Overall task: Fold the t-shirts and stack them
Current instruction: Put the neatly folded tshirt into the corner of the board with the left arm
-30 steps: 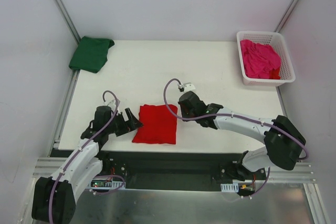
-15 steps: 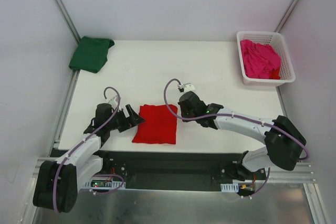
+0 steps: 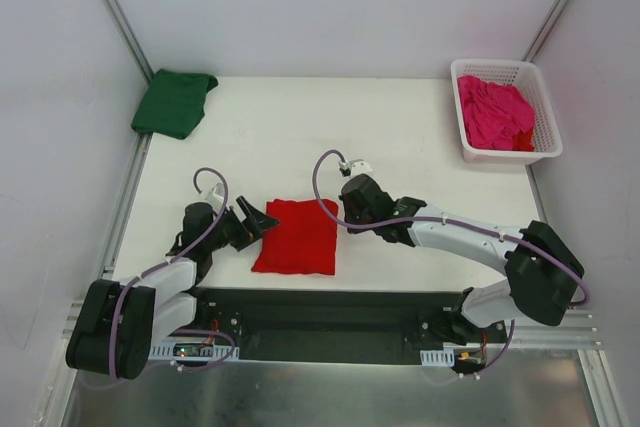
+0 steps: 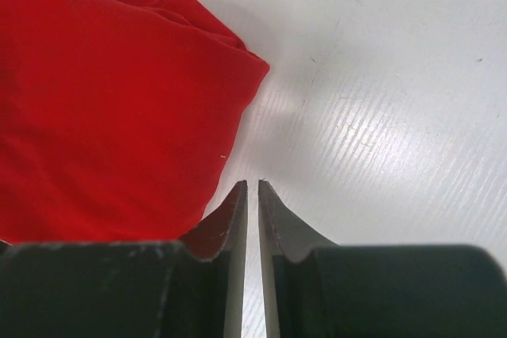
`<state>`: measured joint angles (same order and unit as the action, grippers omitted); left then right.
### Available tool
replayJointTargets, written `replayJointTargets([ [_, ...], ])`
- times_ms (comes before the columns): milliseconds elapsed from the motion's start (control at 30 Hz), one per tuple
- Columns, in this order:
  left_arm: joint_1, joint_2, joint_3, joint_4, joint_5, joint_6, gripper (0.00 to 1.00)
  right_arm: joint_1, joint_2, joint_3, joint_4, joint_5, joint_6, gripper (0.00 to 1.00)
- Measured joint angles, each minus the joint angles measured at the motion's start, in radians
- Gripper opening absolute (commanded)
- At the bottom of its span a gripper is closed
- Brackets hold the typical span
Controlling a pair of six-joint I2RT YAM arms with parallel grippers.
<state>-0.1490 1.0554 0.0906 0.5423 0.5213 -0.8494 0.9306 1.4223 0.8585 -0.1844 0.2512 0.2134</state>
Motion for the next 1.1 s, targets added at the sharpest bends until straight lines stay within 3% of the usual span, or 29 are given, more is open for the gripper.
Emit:
replayJointTargets([
  [367,-0.012,0.099,0.000,0.113,-0.002,-0.019,0.84,0.004,0.000,0.002,0.000,-0.018,0.026,0.13],
  [933,-0.138,0.083,0.000,0.104,-0.112,-0.059,0.84,0.044,0.033,0.039,0.003,-0.030,0.045,0.13],
  [1100,-0.166,0.109,0.002,0.116,-0.133,-0.068,0.74,0.053,0.033,0.041,0.004,-0.032,0.050,0.13],
])
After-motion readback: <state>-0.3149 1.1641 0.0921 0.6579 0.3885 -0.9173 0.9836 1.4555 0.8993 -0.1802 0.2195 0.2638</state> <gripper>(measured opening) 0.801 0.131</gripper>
